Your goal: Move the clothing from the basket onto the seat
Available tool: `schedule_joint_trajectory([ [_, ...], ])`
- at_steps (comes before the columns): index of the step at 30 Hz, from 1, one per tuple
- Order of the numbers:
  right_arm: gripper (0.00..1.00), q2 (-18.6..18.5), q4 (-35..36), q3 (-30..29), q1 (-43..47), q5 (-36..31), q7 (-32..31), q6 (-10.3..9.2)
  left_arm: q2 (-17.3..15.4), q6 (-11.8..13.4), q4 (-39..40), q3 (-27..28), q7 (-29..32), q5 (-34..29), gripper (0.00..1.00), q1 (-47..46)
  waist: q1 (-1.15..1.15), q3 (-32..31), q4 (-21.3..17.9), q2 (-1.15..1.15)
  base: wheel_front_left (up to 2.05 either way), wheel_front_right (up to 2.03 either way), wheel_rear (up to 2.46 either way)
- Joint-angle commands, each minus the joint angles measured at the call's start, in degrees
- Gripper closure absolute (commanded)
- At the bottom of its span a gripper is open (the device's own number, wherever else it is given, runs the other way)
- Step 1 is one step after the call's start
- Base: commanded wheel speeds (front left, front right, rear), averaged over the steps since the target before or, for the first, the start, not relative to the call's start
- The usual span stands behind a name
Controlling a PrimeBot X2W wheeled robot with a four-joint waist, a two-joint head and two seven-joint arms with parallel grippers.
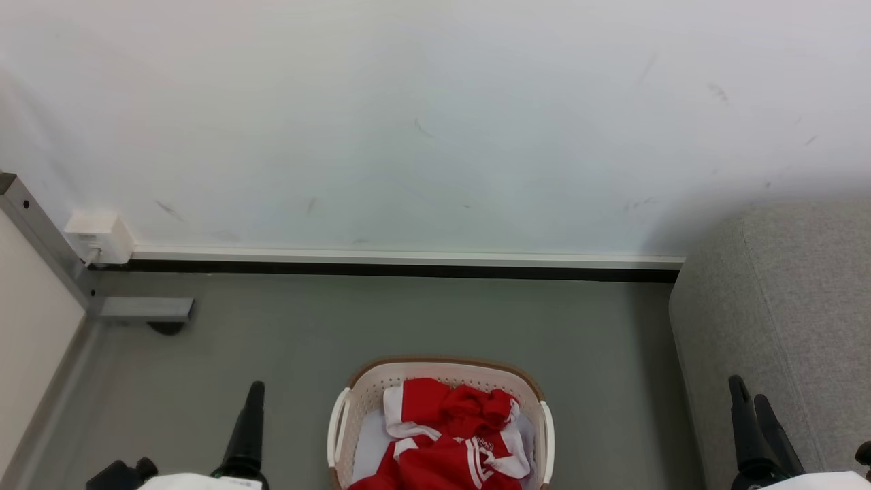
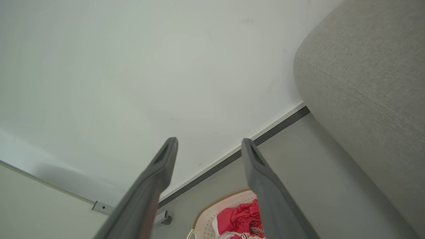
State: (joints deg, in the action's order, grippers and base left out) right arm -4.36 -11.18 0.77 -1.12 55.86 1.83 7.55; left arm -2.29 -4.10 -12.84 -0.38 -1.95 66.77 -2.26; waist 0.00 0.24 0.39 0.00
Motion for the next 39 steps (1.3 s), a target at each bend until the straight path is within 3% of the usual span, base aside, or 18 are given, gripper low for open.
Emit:
schedule_joint_trajectory([
  [1, 0.0, -0.9, 1.0, 0.2, -0.3, -2.9, 0.8, -0.03, -0.4, 0.1, 1.1, -0.3, -0.7, -3.5, 0.0, -0.2, 0.0, 0.0, 0.0, 0.0, 0.0, 0.0, 0.0],
  [19, 0.0, -1.9, -0.5, 1.4, 0.7, -19.3, 4.0, -0.05, -0.5, 0.9, 2.2, -2.5, -4.0, -23.5, 0.0, 0.9, 0.0, -0.2, 0.1, 0.0, 0.0, 0.0, 0.0],
  [39, 0.0, -2.5, -0.2, 1.4, 1.7, -33.1, 7.2, -0.07, -0.6, 1.4, 3.3, -4.7, -7.1, -39.3, 0.0, 2.1, 0.0, -0.2, 0.0, 0.0, 0.0, 0.0, 0.0],
])
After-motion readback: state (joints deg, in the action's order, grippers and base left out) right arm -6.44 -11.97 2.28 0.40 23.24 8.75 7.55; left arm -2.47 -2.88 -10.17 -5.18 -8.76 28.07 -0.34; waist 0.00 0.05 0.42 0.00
